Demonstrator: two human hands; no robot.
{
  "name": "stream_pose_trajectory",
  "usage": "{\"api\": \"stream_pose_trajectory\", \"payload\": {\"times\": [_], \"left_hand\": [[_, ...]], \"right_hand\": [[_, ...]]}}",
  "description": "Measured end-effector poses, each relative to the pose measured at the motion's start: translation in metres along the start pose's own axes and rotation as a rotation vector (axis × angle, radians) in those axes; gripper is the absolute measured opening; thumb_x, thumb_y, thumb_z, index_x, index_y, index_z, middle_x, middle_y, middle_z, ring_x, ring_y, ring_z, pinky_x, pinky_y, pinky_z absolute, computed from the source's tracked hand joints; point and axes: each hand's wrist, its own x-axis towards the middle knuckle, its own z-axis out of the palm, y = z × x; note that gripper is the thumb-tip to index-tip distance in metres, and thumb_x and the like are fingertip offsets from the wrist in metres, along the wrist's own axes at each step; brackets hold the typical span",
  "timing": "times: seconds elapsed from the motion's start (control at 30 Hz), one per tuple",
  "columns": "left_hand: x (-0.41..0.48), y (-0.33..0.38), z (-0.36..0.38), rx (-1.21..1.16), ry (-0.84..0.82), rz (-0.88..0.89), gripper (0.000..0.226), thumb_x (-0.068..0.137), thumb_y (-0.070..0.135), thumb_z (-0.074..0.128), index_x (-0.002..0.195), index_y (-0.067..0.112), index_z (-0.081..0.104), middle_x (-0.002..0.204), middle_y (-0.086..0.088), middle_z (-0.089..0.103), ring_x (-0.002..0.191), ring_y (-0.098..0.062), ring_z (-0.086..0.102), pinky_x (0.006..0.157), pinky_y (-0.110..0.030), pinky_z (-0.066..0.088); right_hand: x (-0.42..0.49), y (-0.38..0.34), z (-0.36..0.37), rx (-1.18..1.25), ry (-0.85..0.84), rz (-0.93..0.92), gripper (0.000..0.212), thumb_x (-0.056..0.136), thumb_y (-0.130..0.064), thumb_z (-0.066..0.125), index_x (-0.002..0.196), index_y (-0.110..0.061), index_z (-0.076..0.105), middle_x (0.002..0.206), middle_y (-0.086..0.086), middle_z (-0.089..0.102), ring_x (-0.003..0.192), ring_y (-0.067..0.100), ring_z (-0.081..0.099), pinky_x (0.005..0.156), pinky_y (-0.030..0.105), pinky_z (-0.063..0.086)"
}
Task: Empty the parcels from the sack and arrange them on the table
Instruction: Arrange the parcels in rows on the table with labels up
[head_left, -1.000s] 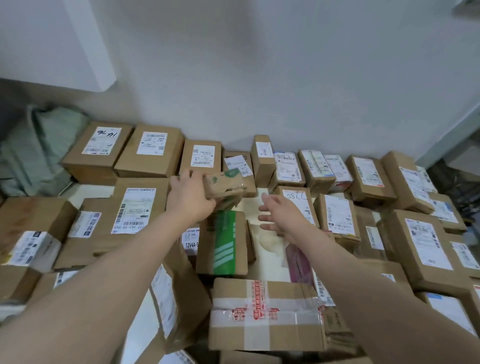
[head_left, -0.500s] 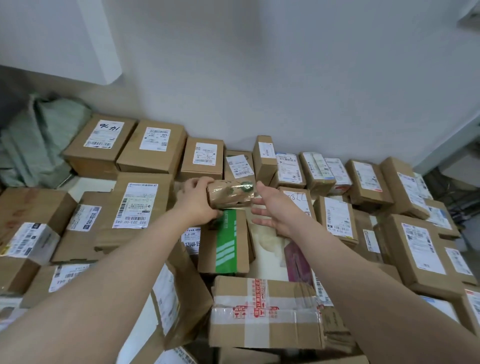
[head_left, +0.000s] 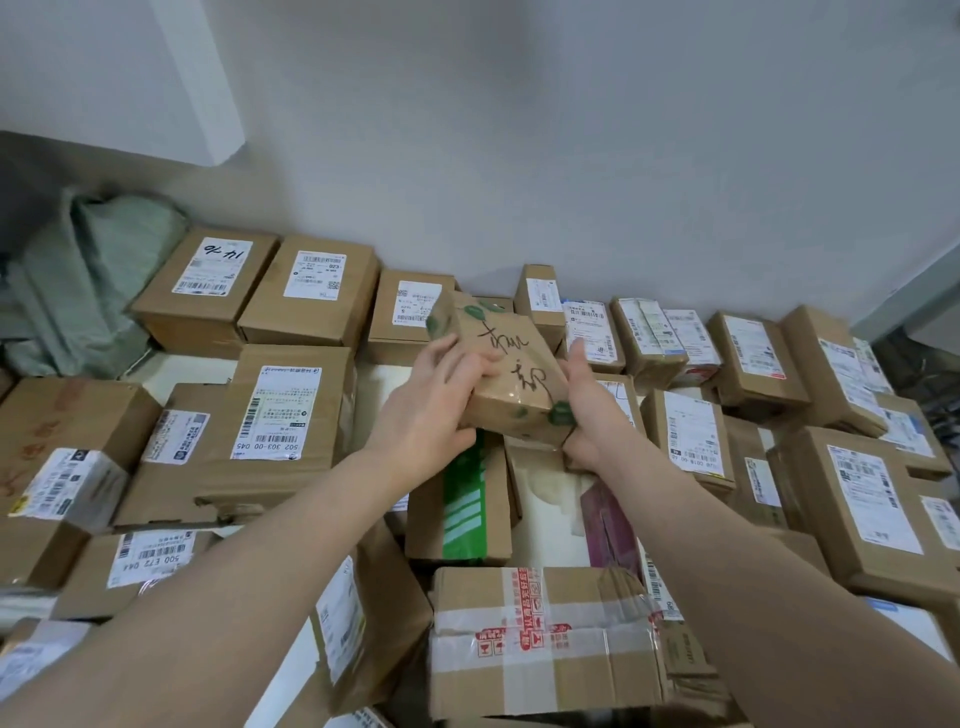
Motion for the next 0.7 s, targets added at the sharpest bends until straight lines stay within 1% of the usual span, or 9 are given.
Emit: {"api": "stream_pose_trajectory", "payload": {"times": [0.1, 0.17, 0.23, 0.3, 0.4, 0.5, 0.57, 0.63, 0.7], "left_hand": [[0.006, 0.002, -0.001, -0.340, 0.127, -0.160, 0.069, 0.074, 0.023, 0.081, 0.131, 0.033, 0.044, 0.133, 0.015, 0.052, 0.123, -0.010, 0.047, 0.093, -0.037, 0.049], [0.013, 0.005, -0.005, -0.694, 0.234, -0.364, 0.067, 0.077, 0.028, 0.081, 0.133, 0.033, 0.044, 0.128, 0.014, 0.055, 0.114, -0.006, 0.055, 0.086, -0.032, 0.054], [0.021, 0.006, -0.008, -0.901, 0.285, -0.497, 0.066, 0.082, 0.028, 0.077, 0.138, 0.027, 0.042, 0.127, 0.009, 0.055, 0.108, -0.006, 0.059, 0.072, -0.032, 0.060], [0.027, 0.008, -0.008, -0.945, 0.262, -0.541, 0.065, 0.086, 0.027, 0.073, 0.142, 0.023, 0.040, 0.128, 0.005, 0.056, 0.104, -0.006, 0.061, 0.067, -0.030, 0.061], [0.036, 0.009, -0.002, -1.007, 0.192, -0.569, 0.064, 0.087, 0.026, 0.071, 0.142, 0.020, 0.040, 0.128, 0.003, 0.058, 0.103, -0.007, 0.063, 0.066, -0.028, 0.060], [0.045, 0.011, 0.001, -1.009, 0.094, -0.541, 0.063, 0.086, 0.030, 0.071, 0.140, 0.020, 0.043, 0.128, 0.001, 0.060, 0.106, -0.009, 0.064, 0.068, -0.024, 0.059], [0.048, 0.016, 0.004, -1.036, 0.036, -0.507, 0.058, 0.086, 0.032, 0.068, 0.138, 0.022, 0.045, 0.129, -0.001, 0.060, 0.098, -0.002, 0.065, 0.070, -0.021, 0.056], [0.050, 0.023, 0.010, -1.024, 0.016, -0.534, 0.059, 0.092, 0.035, 0.063, 0.143, 0.023, 0.038, 0.138, -0.003, 0.054, 0.107, -0.004, 0.062, 0.083, -0.021, 0.051], [0.051, 0.029, 0.020, -0.786, -0.062, -0.631, 0.087, 0.088, 0.050, 0.064, 0.154, 0.026, 0.013, 0.152, -0.004, 0.036, 0.133, -0.019, 0.043, 0.104, -0.032, 0.039]], "right_hand": [[-0.010, -0.004, -0.015, 0.140, -0.079, -0.096, 0.072, 0.090, -0.074, 0.020, 0.134, -0.027, 0.053, 0.130, 0.002, 0.063, 0.124, 0.027, 0.056, 0.102, 0.056, 0.043], [-0.020, -0.005, -0.029, -0.029, -0.089, -0.204, 0.064, 0.094, -0.067, 0.025, 0.143, -0.030, 0.045, 0.139, -0.011, 0.051, 0.138, 0.016, 0.038, 0.113, 0.053, 0.031], [-0.026, -0.005, -0.043, -0.289, -0.082, -0.295, 0.063, 0.093, -0.064, 0.042, 0.149, -0.036, 0.033, 0.146, -0.016, 0.041, 0.139, 0.009, 0.031, 0.118, 0.048, 0.023], [-0.030, -0.008, -0.055, -0.512, -0.042, -0.350, 0.080, 0.083, -0.060, 0.062, 0.151, -0.040, 0.025, 0.154, -0.013, 0.031, 0.141, 0.011, 0.028, 0.117, 0.044, 0.024], [-0.034, -0.011, -0.067, -0.767, 0.030, -0.407, 0.095, 0.078, -0.055, 0.072, 0.153, -0.034, 0.018, 0.157, -0.007, 0.028, 0.142, 0.015, 0.029, 0.113, 0.040, 0.030], [-0.036, -0.013, -0.079, -0.804, 0.098, -0.403, 0.087, 0.077, -0.053, 0.074, 0.146, -0.025, 0.029, 0.144, -0.004, 0.043, 0.128, 0.013, 0.046, 0.101, 0.028, 0.039], [-0.038, -0.016, -0.088, -0.807, 0.117, -0.357, 0.074, 0.077, -0.048, 0.076, 0.132, -0.020, 0.034, 0.127, -0.005, 0.051, 0.106, 0.007, 0.055, 0.080, 0.017, 0.044], [-0.037, -0.018, -0.093, -0.803, 0.131, -0.343, 0.070, 0.078, -0.043, 0.077, 0.126, -0.019, 0.032, 0.114, -0.007, 0.053, 0.091, -0.002, 0.055, 0.065, 0.013, 0.041], [-0.035, -0.016, -0.090, -0.817, 0.209, -0.388, 0.071, 0.081, -0.044, 0.075, 0.129, -0.017, 0.030, 0.114, -0.007, 0.050, 0.094, 0.002, 0.055, 0.073, 0.016, 0.043]]}}
